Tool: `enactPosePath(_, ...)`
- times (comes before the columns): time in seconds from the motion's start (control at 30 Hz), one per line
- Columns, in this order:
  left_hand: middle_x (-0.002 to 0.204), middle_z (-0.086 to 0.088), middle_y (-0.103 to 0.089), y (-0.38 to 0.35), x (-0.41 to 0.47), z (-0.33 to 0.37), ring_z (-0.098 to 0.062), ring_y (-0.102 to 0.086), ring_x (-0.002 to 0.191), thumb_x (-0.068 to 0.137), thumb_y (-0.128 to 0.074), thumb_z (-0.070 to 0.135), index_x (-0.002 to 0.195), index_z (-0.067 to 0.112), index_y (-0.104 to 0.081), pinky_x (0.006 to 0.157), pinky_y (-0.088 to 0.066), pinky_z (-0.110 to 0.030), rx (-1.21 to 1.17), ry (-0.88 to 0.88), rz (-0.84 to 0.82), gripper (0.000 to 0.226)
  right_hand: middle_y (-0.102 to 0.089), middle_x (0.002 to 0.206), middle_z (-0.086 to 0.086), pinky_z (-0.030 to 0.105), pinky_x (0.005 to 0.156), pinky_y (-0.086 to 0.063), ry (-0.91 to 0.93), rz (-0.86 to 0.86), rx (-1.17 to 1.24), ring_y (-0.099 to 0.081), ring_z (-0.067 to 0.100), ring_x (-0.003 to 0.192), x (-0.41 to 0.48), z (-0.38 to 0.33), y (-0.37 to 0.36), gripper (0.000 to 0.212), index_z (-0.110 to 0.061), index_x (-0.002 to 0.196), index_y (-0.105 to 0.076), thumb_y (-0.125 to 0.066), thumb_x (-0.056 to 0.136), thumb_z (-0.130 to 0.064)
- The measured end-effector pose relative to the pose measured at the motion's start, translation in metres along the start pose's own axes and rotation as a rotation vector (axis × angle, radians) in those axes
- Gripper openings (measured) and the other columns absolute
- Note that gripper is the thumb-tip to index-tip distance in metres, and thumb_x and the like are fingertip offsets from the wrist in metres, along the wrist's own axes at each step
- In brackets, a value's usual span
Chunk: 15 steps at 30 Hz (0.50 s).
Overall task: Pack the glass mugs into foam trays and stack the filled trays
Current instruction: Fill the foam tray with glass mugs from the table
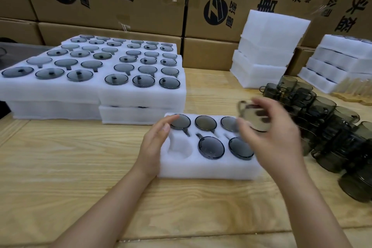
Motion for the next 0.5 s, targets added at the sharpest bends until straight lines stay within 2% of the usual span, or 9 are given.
enactPosePath(0.1, 0.125, -0.004, -0.063, 0.004, 0.001, -0.003, -0.017, -0.052, 0.126, 0.092, -0.038, 0.035, 0.117, 0.014, -0.061, 0.110, -0.036, -0.033, -0.047, 0.008, 0.053, 0.040, -0.059, 0.107, -0.018, 0.002, 0.079, -0.037, 0.008, -0.306, 0.171, -0.054, -0.007, 0.096, -0.006, -0.039, -0.059, 0.047, -0.030, 0.117, -0.058, -0.071, 0.072, -0.032)
enactPosePath(0.17, 0.127, -0.011, -0.060, 0.005, 0.002, -0.006, -0.024, -0.051, 0.126, 0.092, -0.031, 0.032, 0.120, 0.009, -0.057, 0.110, -0.035, -0.041, -0.103, 0.034, 0.074, 0.045, -0.058, 0.109, -0.020, 0.001, 0.080, -0.035, 0.021, -0.427, 0.197, -0.051, -0.010, 0.098, -0.014, -0.050, -0.089, 0.049, -0.028, 0.121, -0.058, -0.074, 0.074, -0.031)
enactPosePath(0.23, 0.127, -0.012, -0.060, 0.006, 0.002, -0.006, -0.022, -0.053, 0.124, 0.092, -0.030, 0.032, 0.121, 0.007, -0.055, 0.106, -0.039, -0.036, -0.129, 0.041, 0.084, 0.047, -0.060, 0.109, -0.019, 0.002, 0.082, -0.036, 0.014, -0.489, 0.226, -0.051, -0.010, 0.097, -0.021, -0.050, -0.107, 0.046, -0.026, 0.119, -0.059, -0.074, 0.076, -0.030)
enactPosePath(0.33, 0.118, -0.007, -0.064, 0.006, 0.001, -0.003, -0.011, -0.058, 0.114, 0.090, -0.036, 0.027, 0.117, 0.006, -0.057, 0.096, -0.043, -0.021, -0.140, 0.040, 0.083, 0.040, -0.062, 0.105, -0.021, 0.003, 0.079, -0.038, -0.001, -0.521, 0.228, -0.053, -0.010, 0.094, -0.028, -0.041, -0.120, 0.039, -0.030, 0.113, -0.062, -0.075, 0.076, -0.031)
enactPosePath(0.4, 0.112, -0.007, -0.066, 0.004, 0.000, -0.002, -0.009, -0.060, 0.109, 0.087, -0.043, 0.020, 0.112, 0.005, -0.060, 0.092, -0.044, -0.019, -0.122, 0.035, 0.066, 0.034, -0.061, 0.102, -0.023, 0.003, 0.077, -0.039, -0.002, -0.517, 0.206, -0.053, -0.009, 0.092, -0.029, -0.037, -0.123, 0.039, -0.031, 0.113, -0.063, -0.074, 0.076, -0.033)
enactPosePath(0.5, 0.104, 0.005, -0.070, 0.002, 0.000, -0.001, -0.005, -0.059, 0.112, 0.084, -0.046, 0.015, 0.103, 0.009, -0.065, 0.091, -0.044, -0.015, -0.107, 0.033, 0.049, 0.028, -0.057, 0.103, -0.026, 0.005, 0.081, -0.038, 0.047, -0.543, 0.165, -0.051, -0.007, 0.095, -0.027, -0.039, -0.126, 0.042, -0.028, 0.117, -0.063, -0.074, 0.077, -0.033)
Point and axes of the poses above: each hand's wrist, its own x-axis towards the middle knuckle, its own y-axis out of the back of the hand, z = x × y, the point moved 9 cm from there along x, towards the middle knuckle
